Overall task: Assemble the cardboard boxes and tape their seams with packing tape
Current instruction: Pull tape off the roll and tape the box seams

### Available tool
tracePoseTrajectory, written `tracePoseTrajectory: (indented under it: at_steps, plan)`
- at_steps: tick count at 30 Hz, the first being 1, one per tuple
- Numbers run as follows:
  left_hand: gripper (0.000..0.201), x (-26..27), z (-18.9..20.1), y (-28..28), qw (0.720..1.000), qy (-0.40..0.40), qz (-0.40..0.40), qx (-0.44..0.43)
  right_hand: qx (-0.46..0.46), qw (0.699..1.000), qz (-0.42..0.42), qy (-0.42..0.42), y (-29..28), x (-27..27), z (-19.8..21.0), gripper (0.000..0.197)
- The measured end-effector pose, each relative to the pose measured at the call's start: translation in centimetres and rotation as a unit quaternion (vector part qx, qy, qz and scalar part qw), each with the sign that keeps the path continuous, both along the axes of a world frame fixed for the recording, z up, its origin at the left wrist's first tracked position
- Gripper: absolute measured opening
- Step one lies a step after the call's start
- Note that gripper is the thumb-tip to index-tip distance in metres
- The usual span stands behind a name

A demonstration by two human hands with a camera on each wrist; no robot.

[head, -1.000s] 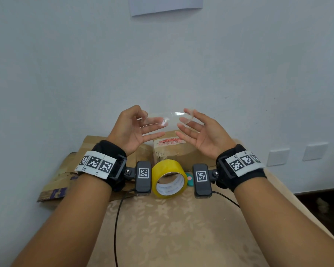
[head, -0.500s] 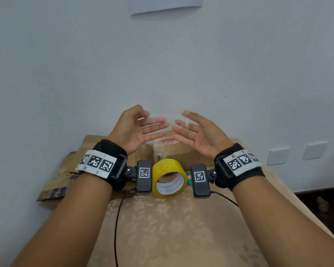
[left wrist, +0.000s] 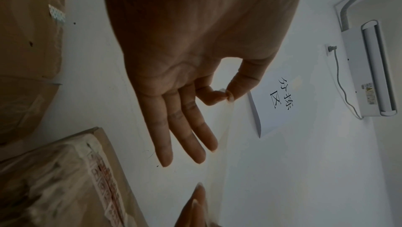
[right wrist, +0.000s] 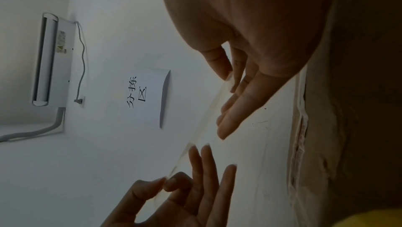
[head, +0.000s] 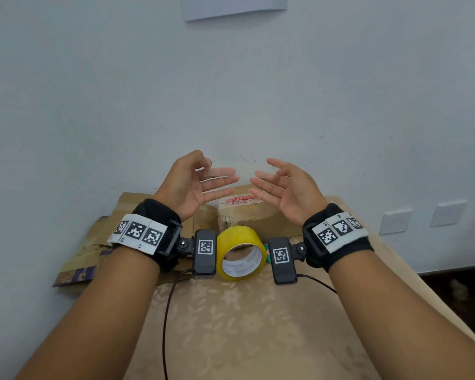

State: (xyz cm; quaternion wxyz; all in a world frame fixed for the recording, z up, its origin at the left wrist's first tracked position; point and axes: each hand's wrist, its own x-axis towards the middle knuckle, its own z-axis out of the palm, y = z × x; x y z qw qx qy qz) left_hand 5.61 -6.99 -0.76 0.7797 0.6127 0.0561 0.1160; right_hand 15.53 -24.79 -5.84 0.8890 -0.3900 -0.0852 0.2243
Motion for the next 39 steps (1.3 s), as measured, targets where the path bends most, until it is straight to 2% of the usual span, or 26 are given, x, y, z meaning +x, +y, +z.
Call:
tracePoseTrajectory:
  at_steps: [6,12,15,21,27,32,39]
  plan:
    - [0.021,0.3,-0.2,-0.1,1.0,0.009,0.008,0.0,0.062,0.997,0.006,0.045,-0.4,0.2,-0.1,0.04]
    - [0.022,0.3,-0.2,-0.1,1.0,0.013,0.01,-0.001,0.021,0.999,0.034,0.036,-0.8,0.1,0.2,0.046]
    - [0.022,0.4,-0.3,-0.1,1.0,0.019,0.012,0.009,-0.023,1.0,0.0,-0.007,-0.5,0.0,-0.1,0.034]
    - [0.018,0.9,-0.3,0.1,0.998,0.036,0.025,0.034,-0.104,0.987,-0.09,-0.087,-0.7,0.9,-1.0,0.036]
    - [0.01,2.2,-0.8,1.0,0.988,0.091,0.079,0.092,-0.116,0.982,-0.129,-0.076,-1.8,2.0,-0.8,0.022]
    - [0.007,3.3,-0.5,1.5,0.974,0.147,0.091,0.146,-0.142,0.975,-0.154,-0.073,-2.6,3.5,-0.5,0.016]
    - [0.011,4.4,-0.5,1.9,0.967,0.197,0.083,0.142,-0.178,0.968,-0.168,-0.052,-2.0,4.3,-0.7,0.013]
